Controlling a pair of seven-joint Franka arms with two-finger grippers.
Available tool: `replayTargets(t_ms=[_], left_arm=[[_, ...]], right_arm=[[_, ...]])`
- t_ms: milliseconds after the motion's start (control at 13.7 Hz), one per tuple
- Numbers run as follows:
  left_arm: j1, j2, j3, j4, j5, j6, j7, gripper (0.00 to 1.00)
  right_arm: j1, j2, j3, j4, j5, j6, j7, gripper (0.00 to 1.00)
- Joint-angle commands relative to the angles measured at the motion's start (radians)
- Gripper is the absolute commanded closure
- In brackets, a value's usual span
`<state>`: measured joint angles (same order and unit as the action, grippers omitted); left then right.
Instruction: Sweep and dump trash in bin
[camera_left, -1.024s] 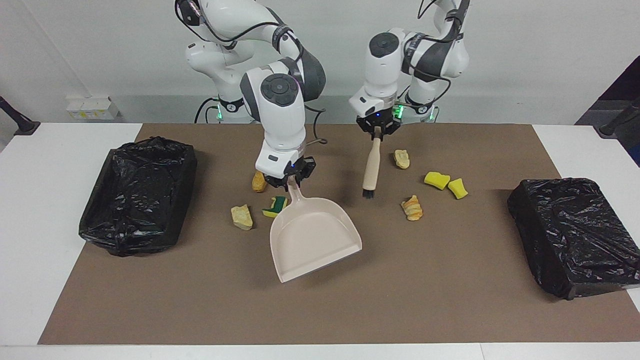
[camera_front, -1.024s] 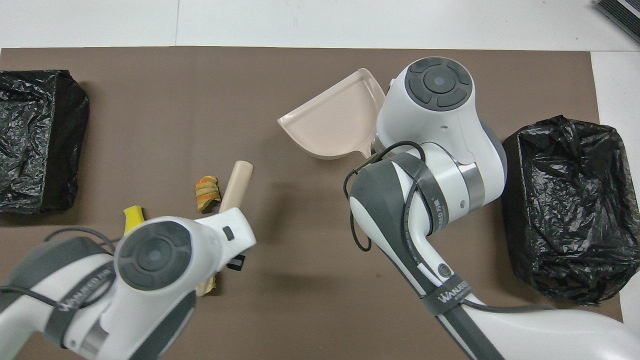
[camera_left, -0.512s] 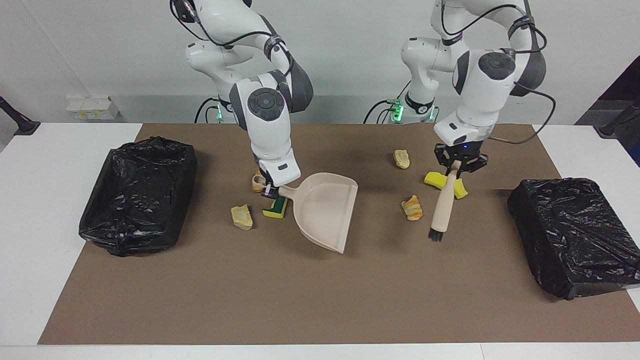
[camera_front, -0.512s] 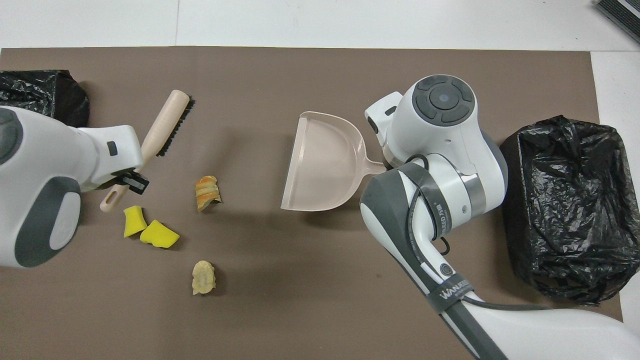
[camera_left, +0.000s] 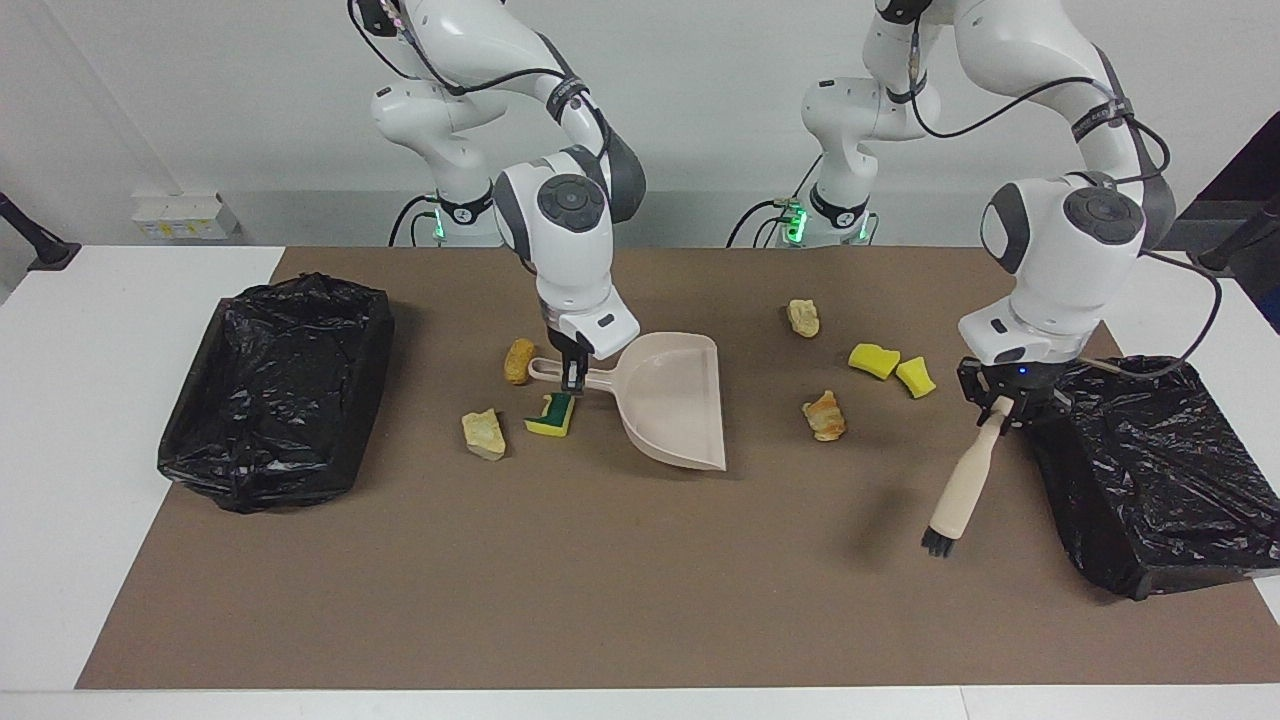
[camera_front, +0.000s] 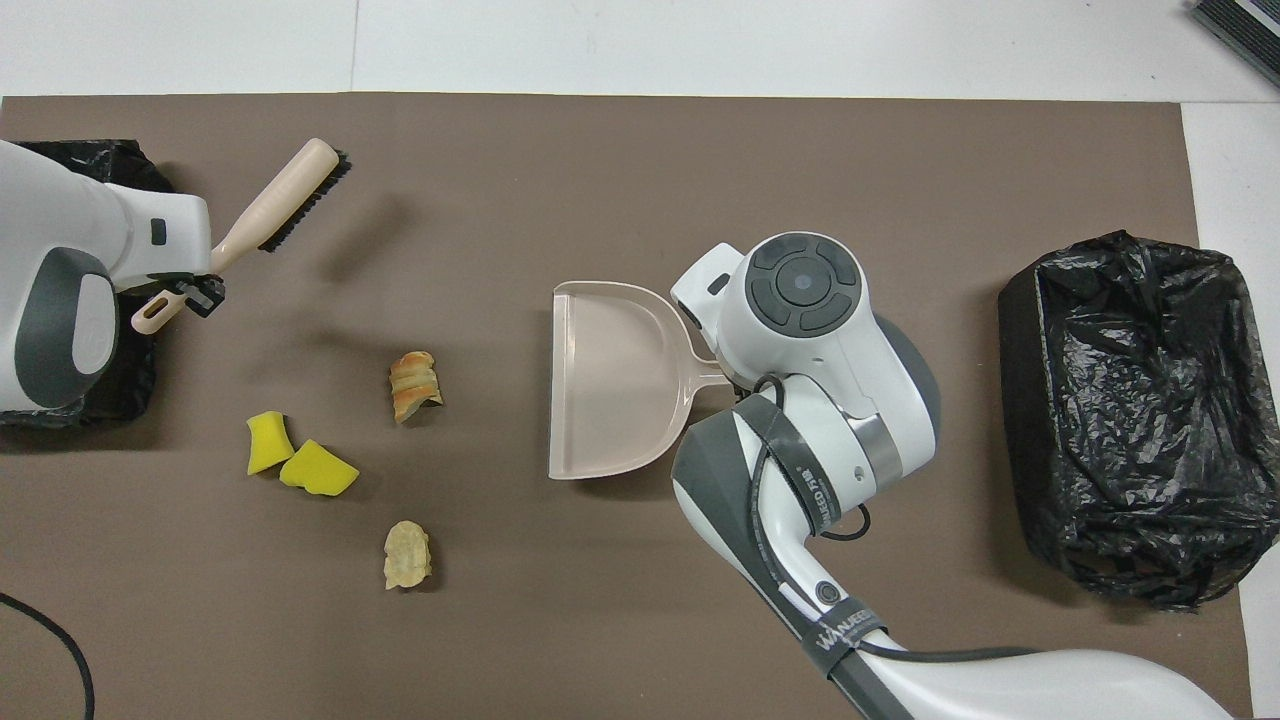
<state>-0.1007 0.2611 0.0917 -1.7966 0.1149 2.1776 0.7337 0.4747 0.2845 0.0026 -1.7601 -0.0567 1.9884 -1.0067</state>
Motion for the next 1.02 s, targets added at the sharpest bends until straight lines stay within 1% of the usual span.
replayTargets(t_ms=[0,73,220,366,512,585,732,878,951], left_arm=[[0.026,0.018,-0.015,0.014,0.014,-0.002,0.079,1.00],[0.030,0.018,-0.015,-0.003,0.014,-0.005,0.091,1.00],[0.018,0.001,-0.015,-0.058,0.015,-0.015,0.092,1.00],[-0.006,-0.057,-0.016,-0.154,0.014,-0.021,0.089,1.00],[-0.057,-0.126,-0.016,-0.262,0.014,-0.045,0.070,1.00],[-0.086,-0.156,-0.017,-0.306,0.014,-0.076,0.020,1.00],[-0.132,-0.198,-0.017,-0.352,0.014,-0.146,-0.069,1.00],[-0.183,-0.232,-0.017,-0.383,0.014,-0.194,-0.175,1.00],[-0.198,-0.250,-0.017,-0.380,0.014,-0.203,-0.244,1.00]], right_arm=[[0.050,-0.004,0.004,-0.035,-0.025,0.035,0.121,1.00],[0.067,0.008,0.005,-0.035,-0.047,0.049,0.169,1.00],[0.074,0.013,0.007,-0.035,-0.066,0.052,0.171,1.00],[0.074,0.008,0.005,-0.061,-0.071,0.058,0.165,1.00],[0.082,0.007,0.007,-0.076,-0.092,0.058,0.162,1.00],[0.082,0.007,0.007,-0.076,-0.097,0.058,0.157,1.00],[0.082,0.007,0.007,-0.078,-0.095,0.063,0.166,1.00],[0.082,0.007,0.007,-0.079,-0.095,0.072,0.168,1.00],[0.082,0.007,0.007,-0.079,-0.095,0.072,0.168,1.00]])
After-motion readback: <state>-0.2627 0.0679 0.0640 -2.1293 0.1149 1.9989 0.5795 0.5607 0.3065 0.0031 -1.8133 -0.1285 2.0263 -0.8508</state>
